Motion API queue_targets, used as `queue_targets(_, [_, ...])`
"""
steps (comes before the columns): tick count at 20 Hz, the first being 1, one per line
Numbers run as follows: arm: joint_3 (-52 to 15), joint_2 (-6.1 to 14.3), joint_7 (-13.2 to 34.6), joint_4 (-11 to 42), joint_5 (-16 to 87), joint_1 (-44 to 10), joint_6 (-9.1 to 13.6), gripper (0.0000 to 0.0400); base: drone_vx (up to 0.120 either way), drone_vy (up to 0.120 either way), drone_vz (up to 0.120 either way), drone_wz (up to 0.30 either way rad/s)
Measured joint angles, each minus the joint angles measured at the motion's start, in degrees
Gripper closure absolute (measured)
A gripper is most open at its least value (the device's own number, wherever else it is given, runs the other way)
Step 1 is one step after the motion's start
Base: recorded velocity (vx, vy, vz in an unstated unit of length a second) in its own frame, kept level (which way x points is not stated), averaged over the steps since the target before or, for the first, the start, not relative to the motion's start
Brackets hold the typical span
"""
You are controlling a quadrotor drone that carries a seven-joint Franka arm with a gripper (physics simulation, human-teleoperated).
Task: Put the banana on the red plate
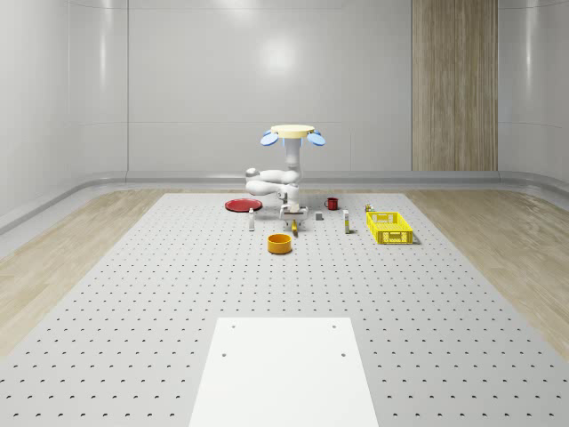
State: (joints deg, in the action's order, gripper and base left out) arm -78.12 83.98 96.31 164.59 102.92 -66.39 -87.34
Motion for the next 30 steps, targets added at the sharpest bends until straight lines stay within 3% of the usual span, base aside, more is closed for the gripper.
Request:
queue_targets(3, [-0.1, 0.3, 0.1, 0.0, -0.1, -0.1, -0.3, 0.0, 0.12, 0.0, 0.0, 0.0])
queue_targets(13, [4.4, 1.5, 0.0, -0.9, 3.8, -0.6, -2.8, 0.0, 0.0, 0.0, 0.0, 0.0])
queue_targets(22, [5.7, 1.8, 0.5, -1.3, 5.0, -1.2, -3.6, 0.0, 0.0, 0.0, 0.0, 0.0])
queue_targets(26, [5.8, 1.9, 0.7, -1.3, 5.1, -1.5, -3.7, 0.015, 0.0, 0.0, 0.0, 0.0])
queue_targets(28, [5.8, 1.9, 0.7, -1.3, 5.1, -1.5, -3.8, 0.0189, 0.0, 0.0, 0.0, 0.0])
queue_targets(30, [5.8, 2.0, 1.1, -1.3, 5.1, -1.6, -3.8, 0.0202, 0.0, 0.0, 0.0, 0.0])
